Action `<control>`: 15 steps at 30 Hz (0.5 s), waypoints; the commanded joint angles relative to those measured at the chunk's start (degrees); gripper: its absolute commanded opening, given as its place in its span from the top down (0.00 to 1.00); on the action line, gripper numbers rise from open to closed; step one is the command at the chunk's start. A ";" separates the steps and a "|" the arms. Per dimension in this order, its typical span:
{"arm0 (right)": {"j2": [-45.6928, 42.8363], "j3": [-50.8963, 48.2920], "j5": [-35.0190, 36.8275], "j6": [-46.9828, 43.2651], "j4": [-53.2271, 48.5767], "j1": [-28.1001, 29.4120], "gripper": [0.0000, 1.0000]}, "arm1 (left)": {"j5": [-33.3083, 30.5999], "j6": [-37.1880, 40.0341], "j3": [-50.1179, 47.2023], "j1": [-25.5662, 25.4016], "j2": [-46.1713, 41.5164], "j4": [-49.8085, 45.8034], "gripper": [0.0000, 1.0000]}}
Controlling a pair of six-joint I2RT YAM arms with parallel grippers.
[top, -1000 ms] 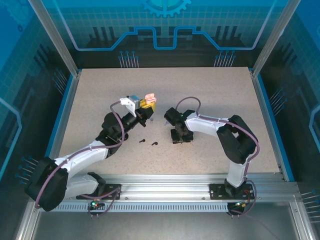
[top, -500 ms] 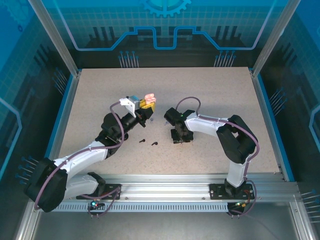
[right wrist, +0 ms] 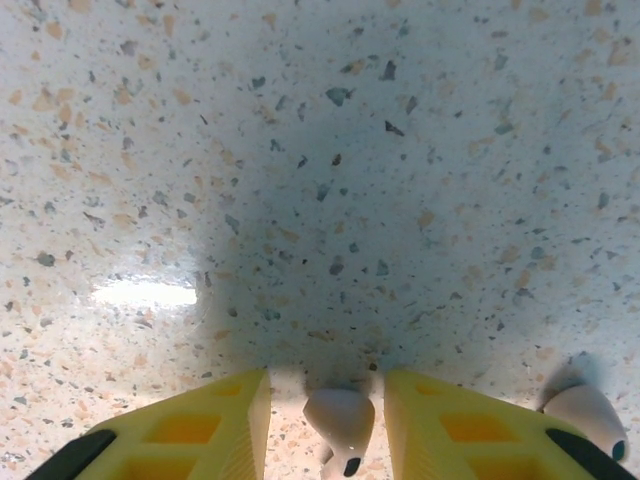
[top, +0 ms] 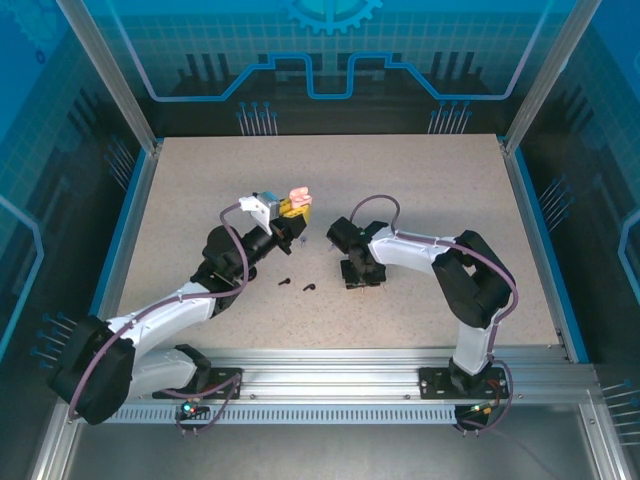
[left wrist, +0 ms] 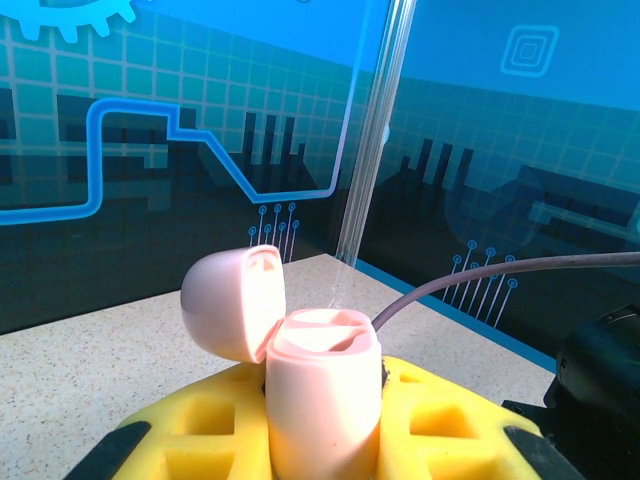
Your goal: Insert the wireless bluetooth earbuds into the charging case
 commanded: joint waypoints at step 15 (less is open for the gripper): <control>0.15 -0.65 1.38 0.95 -0.39 -0.17 0.67 | 1.08 1.44 0.34 -0.14 -0.58 0.85 1.00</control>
